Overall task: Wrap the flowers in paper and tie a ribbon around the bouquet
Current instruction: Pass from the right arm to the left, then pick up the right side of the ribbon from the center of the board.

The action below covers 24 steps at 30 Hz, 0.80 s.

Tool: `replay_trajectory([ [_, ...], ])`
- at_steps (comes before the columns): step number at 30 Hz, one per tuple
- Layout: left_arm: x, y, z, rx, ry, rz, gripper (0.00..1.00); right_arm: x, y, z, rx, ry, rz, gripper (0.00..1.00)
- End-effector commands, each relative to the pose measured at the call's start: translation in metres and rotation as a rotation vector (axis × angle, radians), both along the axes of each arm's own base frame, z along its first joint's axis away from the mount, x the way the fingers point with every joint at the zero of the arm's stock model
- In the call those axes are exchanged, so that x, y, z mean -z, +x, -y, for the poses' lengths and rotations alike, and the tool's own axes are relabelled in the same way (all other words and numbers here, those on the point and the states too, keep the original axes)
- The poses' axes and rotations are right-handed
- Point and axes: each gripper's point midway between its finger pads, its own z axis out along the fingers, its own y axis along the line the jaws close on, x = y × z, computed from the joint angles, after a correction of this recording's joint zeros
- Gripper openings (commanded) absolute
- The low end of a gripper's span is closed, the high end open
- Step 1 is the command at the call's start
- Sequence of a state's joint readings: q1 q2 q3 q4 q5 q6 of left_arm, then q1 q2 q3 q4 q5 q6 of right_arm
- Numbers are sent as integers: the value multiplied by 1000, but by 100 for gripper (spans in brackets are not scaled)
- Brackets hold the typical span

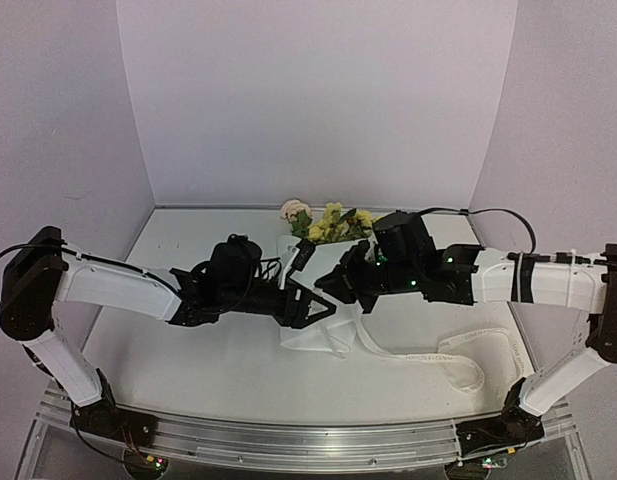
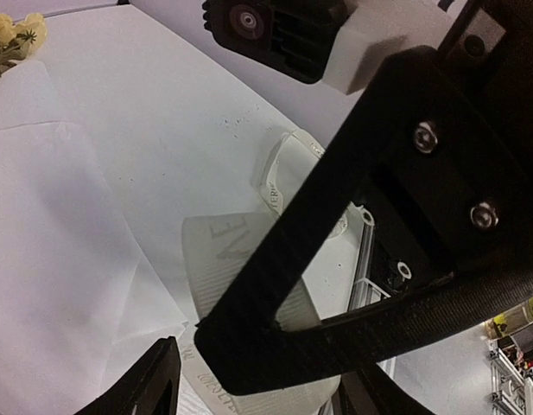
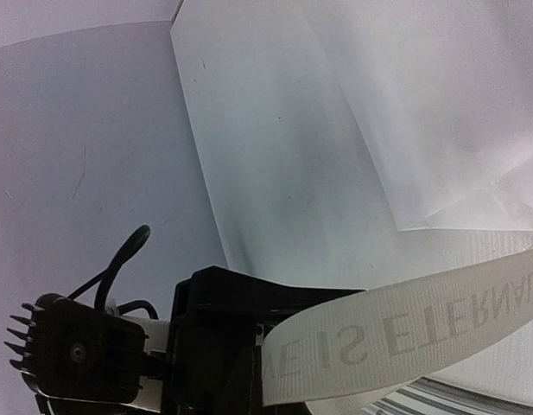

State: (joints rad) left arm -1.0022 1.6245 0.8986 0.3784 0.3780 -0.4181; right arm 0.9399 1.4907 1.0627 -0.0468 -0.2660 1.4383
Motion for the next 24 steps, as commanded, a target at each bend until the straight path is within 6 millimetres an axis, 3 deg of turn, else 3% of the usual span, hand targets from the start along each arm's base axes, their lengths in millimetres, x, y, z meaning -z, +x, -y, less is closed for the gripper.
replay_trajectory([
  [1, -30, 12, 8, -52, -81, 55, 46, -20, 3, -13, -12, 53, 33, 0],
  [3, -27, 22, 1, -132, -67, 42, 20, -19, 3, -13, -17, 45, 46, 5],
  [4, -27, 27, -6, -184, -61, 32, 5, -19, 3, -12, -21, 41, 53, 13],
  [8, -22, 51, -60, -486, 10, -6, 0, -10, -2, 5, -30, -53, 92, 53],
  [12, -14, 60, -131, -770, 118, -19, 0, 16, -11, 53, -2, -266, 123, 81],
  [15, -9, 56, -180, -924, 198, -22, 0, 46, -15, 108, 76, -465, 130, 87],
  [20, 1, 50, -254, -1192, 305, 0, 0, 120, -32, 214, 253, -687, -10, 86],
  [24, 6, 40, -293, -1311, 330, -9, 0, 148, -42, 269, 384, -771, -52, 82],
])
